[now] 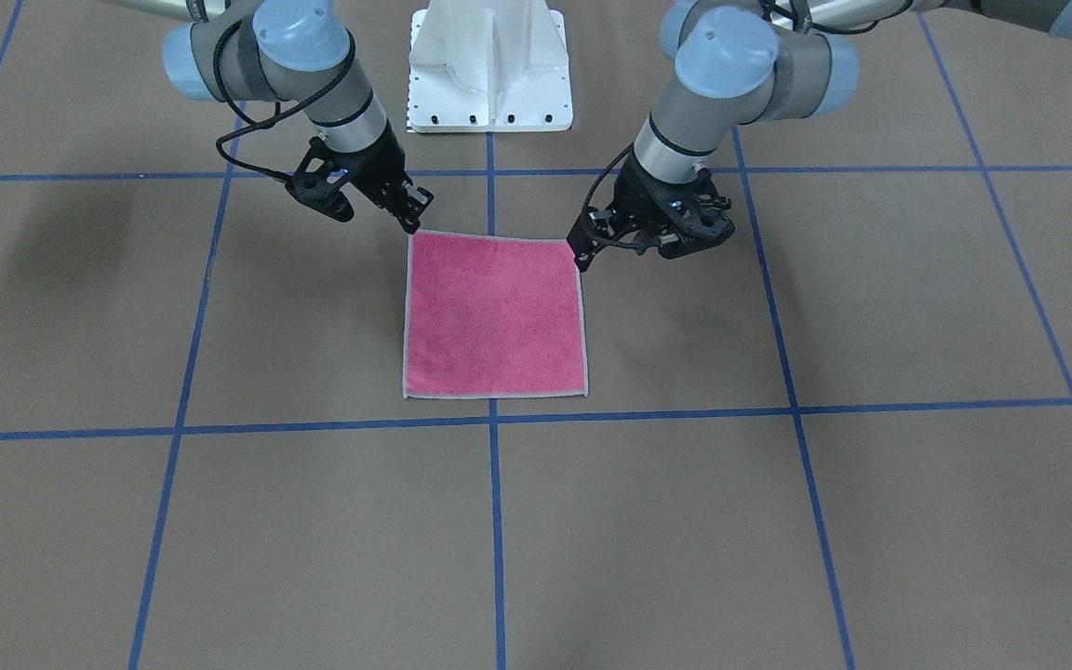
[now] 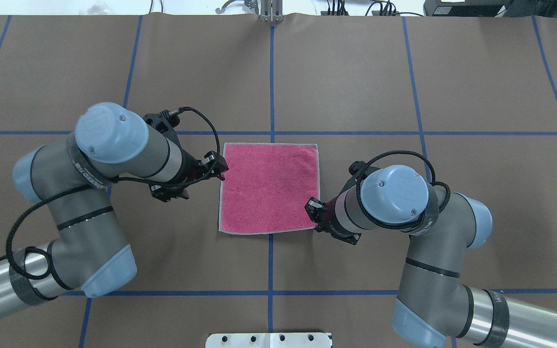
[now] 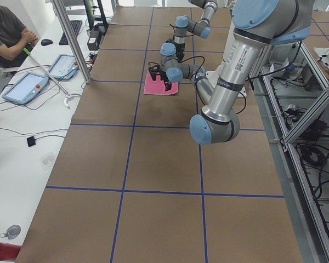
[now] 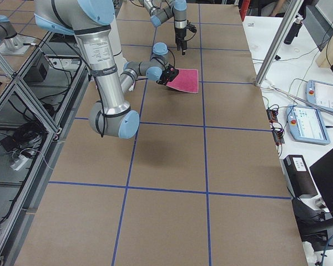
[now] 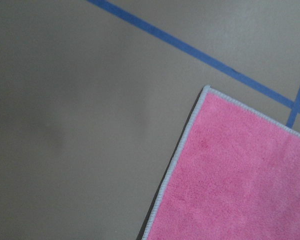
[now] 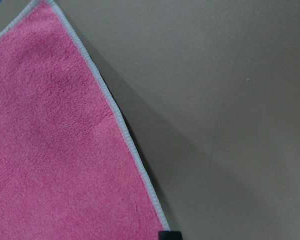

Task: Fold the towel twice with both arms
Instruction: 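Move the left gripper to the towel's other near corner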

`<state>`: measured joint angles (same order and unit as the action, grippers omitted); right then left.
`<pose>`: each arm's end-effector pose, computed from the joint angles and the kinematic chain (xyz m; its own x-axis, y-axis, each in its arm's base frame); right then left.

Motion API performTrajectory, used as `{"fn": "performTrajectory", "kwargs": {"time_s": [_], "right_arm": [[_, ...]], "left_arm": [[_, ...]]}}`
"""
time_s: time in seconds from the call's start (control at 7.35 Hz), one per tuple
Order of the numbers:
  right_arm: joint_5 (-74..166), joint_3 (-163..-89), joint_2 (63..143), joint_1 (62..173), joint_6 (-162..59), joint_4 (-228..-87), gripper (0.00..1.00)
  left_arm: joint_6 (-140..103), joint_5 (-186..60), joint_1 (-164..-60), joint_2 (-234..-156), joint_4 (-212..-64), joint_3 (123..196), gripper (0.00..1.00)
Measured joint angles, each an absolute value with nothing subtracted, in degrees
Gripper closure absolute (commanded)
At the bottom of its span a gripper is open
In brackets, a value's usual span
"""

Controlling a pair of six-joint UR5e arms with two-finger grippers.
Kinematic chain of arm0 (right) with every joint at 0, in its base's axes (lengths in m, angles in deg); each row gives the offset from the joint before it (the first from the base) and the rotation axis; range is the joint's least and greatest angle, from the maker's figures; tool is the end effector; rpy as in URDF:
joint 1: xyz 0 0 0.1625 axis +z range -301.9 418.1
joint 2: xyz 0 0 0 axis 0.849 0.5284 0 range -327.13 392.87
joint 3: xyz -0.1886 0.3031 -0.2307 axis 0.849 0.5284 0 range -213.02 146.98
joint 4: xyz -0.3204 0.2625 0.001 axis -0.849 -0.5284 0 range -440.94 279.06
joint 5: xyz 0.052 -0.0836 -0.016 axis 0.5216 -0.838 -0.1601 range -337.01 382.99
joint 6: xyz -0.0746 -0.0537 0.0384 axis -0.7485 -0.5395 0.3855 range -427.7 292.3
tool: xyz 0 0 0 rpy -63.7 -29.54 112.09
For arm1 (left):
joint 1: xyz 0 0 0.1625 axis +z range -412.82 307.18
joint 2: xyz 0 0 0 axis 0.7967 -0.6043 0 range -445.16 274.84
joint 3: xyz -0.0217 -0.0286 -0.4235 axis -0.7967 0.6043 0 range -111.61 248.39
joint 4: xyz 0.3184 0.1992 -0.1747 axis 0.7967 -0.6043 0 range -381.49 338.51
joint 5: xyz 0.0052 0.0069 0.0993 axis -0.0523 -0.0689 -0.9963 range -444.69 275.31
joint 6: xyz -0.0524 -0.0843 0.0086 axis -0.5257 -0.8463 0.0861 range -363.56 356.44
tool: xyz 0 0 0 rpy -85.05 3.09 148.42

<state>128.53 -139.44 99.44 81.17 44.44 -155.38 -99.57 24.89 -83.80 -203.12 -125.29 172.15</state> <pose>-0.5155 -0.3354 0.2736 0.4181 0.5726 0.7052 -0.3585 0.8173 -0.4510 0.4851 -0.4078 0.2478 0.4567 -0.3892 -0.8000 0.2977 0.9142 -0.2749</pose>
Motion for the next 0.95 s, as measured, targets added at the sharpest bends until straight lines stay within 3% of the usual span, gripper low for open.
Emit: {"fn": "performTrajectory", "kwargs": {"time_s": [0.95], "right_arm": [[128.68, -139.17, 99.42, 80.89, 44.19, -155.55, 1.0]], "left_arm": [[-102.94, 21.08, -75.88, -200.77, -129.23, 171.8, 0.31]]}}
